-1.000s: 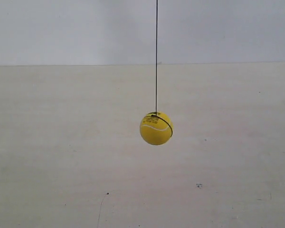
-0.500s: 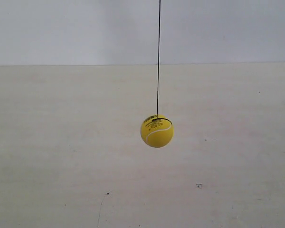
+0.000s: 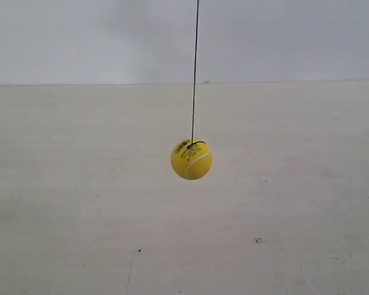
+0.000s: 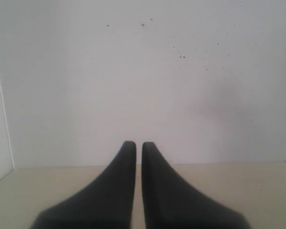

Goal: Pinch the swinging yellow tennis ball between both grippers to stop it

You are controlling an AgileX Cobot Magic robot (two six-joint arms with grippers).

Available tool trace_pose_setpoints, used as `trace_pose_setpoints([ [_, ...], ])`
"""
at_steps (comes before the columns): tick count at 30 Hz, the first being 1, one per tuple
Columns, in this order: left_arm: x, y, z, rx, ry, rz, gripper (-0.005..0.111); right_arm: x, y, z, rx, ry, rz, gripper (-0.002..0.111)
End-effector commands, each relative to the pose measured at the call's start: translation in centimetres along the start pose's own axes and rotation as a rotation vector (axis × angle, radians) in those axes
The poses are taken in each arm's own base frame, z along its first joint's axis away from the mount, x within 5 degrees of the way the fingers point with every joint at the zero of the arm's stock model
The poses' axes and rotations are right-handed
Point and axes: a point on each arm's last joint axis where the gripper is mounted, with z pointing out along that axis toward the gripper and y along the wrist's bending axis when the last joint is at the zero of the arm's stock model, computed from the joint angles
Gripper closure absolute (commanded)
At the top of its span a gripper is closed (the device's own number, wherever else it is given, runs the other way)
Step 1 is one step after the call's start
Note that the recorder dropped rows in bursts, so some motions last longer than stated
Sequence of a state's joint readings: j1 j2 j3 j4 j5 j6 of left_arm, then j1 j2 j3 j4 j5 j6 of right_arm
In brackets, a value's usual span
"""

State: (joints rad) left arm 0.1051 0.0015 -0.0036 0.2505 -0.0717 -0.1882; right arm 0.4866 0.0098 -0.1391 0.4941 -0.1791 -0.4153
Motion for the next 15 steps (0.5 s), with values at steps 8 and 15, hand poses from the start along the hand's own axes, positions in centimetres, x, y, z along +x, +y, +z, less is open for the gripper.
trace_pose_setpoints([
  [8, 1.7, 0.3, -0.2, -0.037, 0.173, 0.000, 0.102, -0.1, 0.0, -0.1, 0.000, -0.011, -0.007, 0.108],
  [15, 3.5, 0.7, -0.7, -0.077, 0.387, 0.001, 0.102, -0.1, 0.0, -0.1, 0.000, -0.011, -0.007, 0.108],
])
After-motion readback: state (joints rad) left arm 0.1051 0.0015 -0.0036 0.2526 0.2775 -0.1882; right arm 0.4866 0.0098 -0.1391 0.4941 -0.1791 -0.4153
